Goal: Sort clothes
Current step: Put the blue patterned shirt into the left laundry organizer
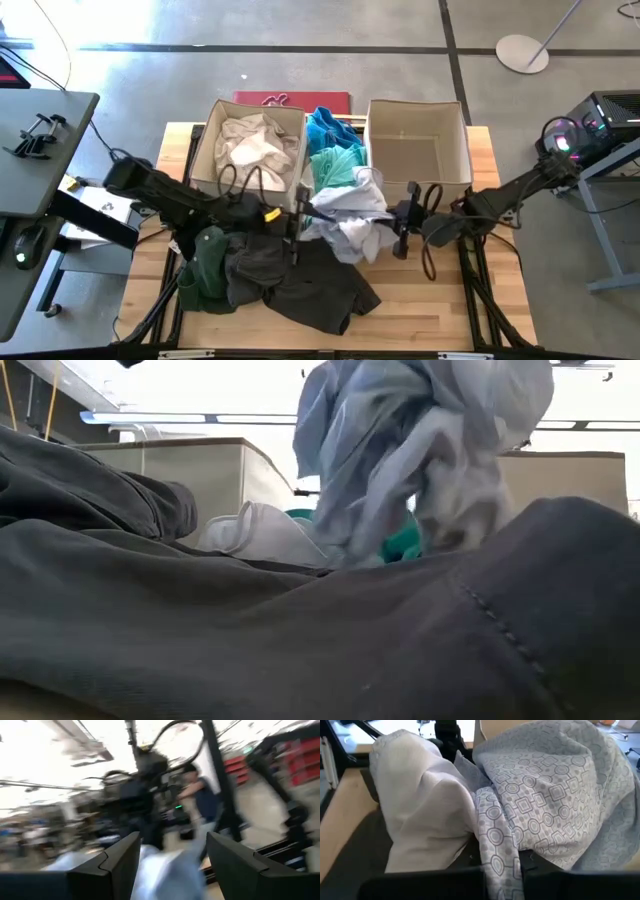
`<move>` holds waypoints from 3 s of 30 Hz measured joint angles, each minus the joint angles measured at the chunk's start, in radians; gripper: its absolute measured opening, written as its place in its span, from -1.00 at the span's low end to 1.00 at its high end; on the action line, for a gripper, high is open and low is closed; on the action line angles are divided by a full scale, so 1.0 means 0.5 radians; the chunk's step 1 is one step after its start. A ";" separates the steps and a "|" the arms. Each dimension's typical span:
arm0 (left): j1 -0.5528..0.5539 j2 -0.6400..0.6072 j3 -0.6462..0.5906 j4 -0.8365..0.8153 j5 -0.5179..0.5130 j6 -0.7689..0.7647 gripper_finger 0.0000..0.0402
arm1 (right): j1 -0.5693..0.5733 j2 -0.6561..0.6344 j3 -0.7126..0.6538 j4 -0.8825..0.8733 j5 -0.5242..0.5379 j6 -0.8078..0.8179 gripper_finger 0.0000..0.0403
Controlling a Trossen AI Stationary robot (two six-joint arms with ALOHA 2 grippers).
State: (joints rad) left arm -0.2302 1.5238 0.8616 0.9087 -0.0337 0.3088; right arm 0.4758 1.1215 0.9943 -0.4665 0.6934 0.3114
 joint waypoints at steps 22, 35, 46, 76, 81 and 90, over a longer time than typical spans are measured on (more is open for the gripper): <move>0.204 0.715 0.418 -0.445 0.056 -0.180 0.34 | -0.112 0.029 -0.647 0.981 -0.566 -0.172 -0.93; 0.219 0.956 0.422 -0.154 0.202 -0.280 0.32 | -0.113 0.031 -0.654 1.084 -0.696 -0.357 -0.90; 0.250 0.961 0.416 -0.197 0.225 -0.294 -0.58 | -0.113 0.021 -0.652 1.059 -0.663 -0.381 -0.43; 0.064 -0.817 0.502 -0.455 -1.708 2.128 -0.82 | 0.307 -0.074 0.024 -0.533 0.005 0.236 0.00; 0.303 -0.948 0.463 -0.575 -2.379 2.058 -0.82 | 0.307 -0.074 -0.017 -0.509 0.001 0.236 0.00; 0.721 -1.056 0.326 -2.097 -2.270 0.263 -0.82 | 0.307 -0.073 -0.018 -0.508 0.002 0.233 0.00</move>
State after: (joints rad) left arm 0.1303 0.9956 1.0248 -0.1400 -1.1690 0.4405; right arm 0.6292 1.0851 0.9852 -0.7206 0.6945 0.4278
